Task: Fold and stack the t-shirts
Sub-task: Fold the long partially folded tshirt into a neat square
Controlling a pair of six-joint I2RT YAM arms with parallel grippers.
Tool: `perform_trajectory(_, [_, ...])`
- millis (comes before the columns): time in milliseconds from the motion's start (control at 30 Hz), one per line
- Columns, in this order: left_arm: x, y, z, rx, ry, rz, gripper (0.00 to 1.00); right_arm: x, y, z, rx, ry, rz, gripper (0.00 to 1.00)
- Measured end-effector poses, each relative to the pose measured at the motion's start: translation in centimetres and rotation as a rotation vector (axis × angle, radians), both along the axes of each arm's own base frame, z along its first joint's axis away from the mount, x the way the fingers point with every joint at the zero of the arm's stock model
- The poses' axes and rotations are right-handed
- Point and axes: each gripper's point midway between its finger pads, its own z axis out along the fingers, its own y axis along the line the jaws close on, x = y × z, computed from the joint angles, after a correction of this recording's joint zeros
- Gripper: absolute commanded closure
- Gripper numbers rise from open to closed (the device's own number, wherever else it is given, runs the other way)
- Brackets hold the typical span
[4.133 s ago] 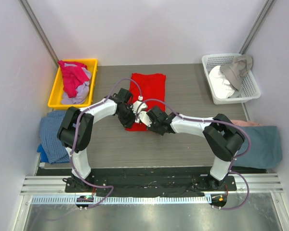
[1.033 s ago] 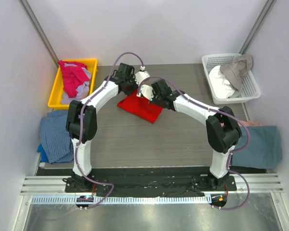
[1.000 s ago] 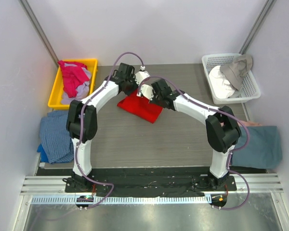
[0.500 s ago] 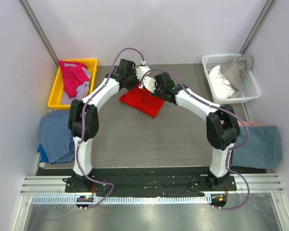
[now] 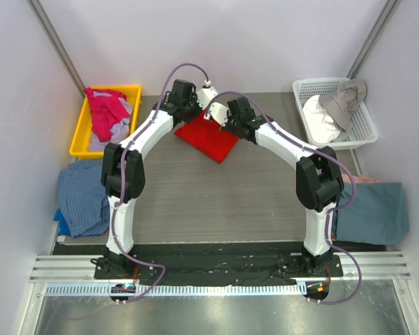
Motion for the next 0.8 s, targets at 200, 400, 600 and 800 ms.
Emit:
perform_trajectory(200, [1.7, -0.6, -1.7, 0.019, -0.006, -0.008, 0.79, 1.6, -0.8, -1.9, -0.007, 0.014, -0.028, 0.99])
perform_trajectory(400, [3.0, 0.2, -4.8, 0.097, -0.006, 0.025, 0.54, 2.0, -1.5, -5.9, -0.053, 0.067, -0.052, 0.83])
perform_trajectory(600, [4.8, 1.1, -5.4, 0.133, -0.073, 0.099, 0.53, 2.7, -1.8, -8.2, -0.085, 0.084, -0.074, 0.58])
perform_trajectory(800, [5.8, 0.9, -4.3, 0.134, -0.144, 0.139, 0.53, 3.9, -1.9, -6.9, -0.08, 0.026, -0.099, 0.53])
